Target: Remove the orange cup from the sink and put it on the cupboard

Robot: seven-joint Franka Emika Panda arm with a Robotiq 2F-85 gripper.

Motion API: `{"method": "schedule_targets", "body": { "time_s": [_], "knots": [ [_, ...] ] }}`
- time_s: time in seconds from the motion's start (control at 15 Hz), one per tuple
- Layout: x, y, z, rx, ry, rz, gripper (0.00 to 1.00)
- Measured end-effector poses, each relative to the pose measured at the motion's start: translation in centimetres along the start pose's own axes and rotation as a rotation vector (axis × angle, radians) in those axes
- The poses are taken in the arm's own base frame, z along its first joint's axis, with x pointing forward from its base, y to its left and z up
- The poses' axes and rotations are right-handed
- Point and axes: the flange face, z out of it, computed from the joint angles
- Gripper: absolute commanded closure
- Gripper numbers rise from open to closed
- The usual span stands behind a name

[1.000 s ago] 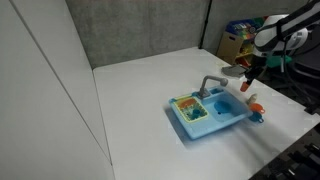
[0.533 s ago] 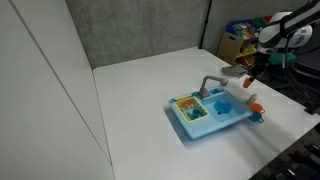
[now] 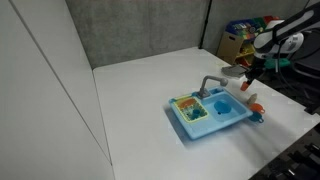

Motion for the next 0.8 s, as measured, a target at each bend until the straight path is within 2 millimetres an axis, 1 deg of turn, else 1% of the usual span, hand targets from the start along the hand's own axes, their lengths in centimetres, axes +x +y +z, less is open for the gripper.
{"method": "schedule_targets", "body": {
  "time_s": [0.27,0.53,0.8],
  "knots": [
    [0.4,0.3,2.8,0.0,-0.027,0.002,0.98],
    [0.4,0.4,5.6,0.002,-0.059,0.002,0.98],
    [0.1,0.4,7.7,-0.002,-0.079,-0.004,0.98]
  ]
}}
